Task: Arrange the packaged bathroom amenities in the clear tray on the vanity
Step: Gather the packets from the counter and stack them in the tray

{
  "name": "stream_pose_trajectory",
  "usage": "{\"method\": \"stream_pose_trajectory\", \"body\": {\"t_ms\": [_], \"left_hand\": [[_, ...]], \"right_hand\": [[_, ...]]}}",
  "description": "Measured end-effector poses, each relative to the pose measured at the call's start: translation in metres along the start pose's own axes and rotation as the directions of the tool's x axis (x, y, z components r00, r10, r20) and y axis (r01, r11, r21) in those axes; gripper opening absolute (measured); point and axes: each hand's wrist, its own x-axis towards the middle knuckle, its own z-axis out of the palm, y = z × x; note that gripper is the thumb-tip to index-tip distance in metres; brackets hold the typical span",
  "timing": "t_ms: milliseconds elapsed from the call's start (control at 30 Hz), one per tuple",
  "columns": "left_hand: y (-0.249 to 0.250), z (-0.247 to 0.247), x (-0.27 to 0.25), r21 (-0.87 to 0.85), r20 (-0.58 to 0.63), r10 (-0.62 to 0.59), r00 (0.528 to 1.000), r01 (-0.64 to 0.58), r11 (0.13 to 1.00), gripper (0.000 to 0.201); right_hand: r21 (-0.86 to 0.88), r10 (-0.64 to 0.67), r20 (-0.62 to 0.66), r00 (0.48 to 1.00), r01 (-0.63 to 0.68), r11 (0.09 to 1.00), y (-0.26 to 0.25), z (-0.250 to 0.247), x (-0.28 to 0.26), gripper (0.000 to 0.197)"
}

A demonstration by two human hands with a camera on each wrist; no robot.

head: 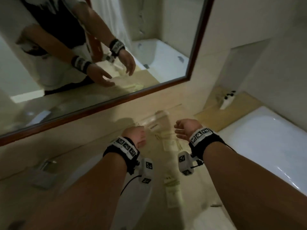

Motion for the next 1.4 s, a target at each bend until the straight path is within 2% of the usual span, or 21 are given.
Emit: {"method": "stream_pose_trajectory", "body": {"t_ms": [133, 267, 400, 600, 733, 867, 1000, 1100, 1133, 1200, 1300, 1400], "left_hand": [[-0.028, 0.051, 0.022, 0.102, -0.009, -0.059, 0.998, 0.059, 0.993, 0.017], [-0.062, 0.075, 0.035, 0.216, -0.006, -0.155, 0.988, 0.152, 0.964, 0.016], [-0.089, 0.079, 0.038, 0.269, -0.036, -0.233, 0.972, 0.234, 0.934, 0.015], [-0.111, 0.066, 0.034, 0.323, -0.091, -0.296, 0.951, 0.309, 0.895, 0.017], [-0.131, 0.054, 0.024, 0.421, -0.065, -0.408, 0.911, 0.396, 0.816, 0.021], [-0.151, 0.048, 0.018, 0.486, -0.048, -0.444, 0.895, 0.409, 0.772, 0.032], [-0.172, 0.051, 0.013, 0.445, 0.009, -0.468, 0.884, 0.415, 0.793, 0.036], [-0.182, 0.053, 0.009, 0.445, 0.036, -0.448, 0.893, 0.387, 0.807, 0.035], [-0.185, 0.053, 0.008, 0.445, 0.043, -0.436, 0.899, 0.373, 0.814, 0.033], [-0.190, 0.052, 0.007, 0.440, 0.056, -0.421, 0.905, 0.357, 0.824, 0.031], [-0.196, 0.047, 0.002, 0.451, 0.072, -0.386, 0.920, 0.316, 0.835, 0.027], [-0.195, 0.035, -0.006, 0.425, 0.065, -0.324, 0.944, 0.268, 0.864, 0.022]], "right_hand": [[0.021, 0.085, -0.107, 0.991, -0.083, 0.996, 0.029, -0.064, 0.020, 0.018], [0.026, 0.199, -0.150, 0.969, -0.197, 0.980, 0.067, -0.095, 0.029, 0.017], [0.006, 0.271, -0.121, 0.955, -0.272, 0.962, 0.103, -0.101, 0.027, 0.020], [-0.082, 0.332, -0.070, 0.941, -0.337, 0.938, 0.137, -0.085, 0.014, 0.021], [-0.124, 0.385, -0.062, 0.921, -0.390, 0.912, 0.158, -0.076, 0.006, 0.020], [-0.158, 0.424, -0.010, 0.906, -0.420, 0.894, 0.176, -0.068, -0.004, 0.025], [-0.188, 0.446, 0.043, 0.894, -0.431, 0.883, 0.186, -0.064, -0.012, 0.030], [-0.206, 0.457, 0.141, 0.878, -0.426, 0.881, 0.191, -0.065, -0.016, 0.042], [-0.225, 0.450, 0.160, 0.879, -0.411, 0.883, 0.192, -0.066, -0.015, 0.039], [-0.263, 0.433, 0.157, 0.888, -0.385, 0.885, 0.192, -0.064, -0.014, 0.017], [-0.275, 0.450, 0.227, 0.864, -0.386, 0.881, 0.194, -0.056, -0.014, 0.016], [-0.321, 0.416, 0.259, 0.872, -0.328, 0.888, 0.189, -0.043, -0.016, 0.009]]}}
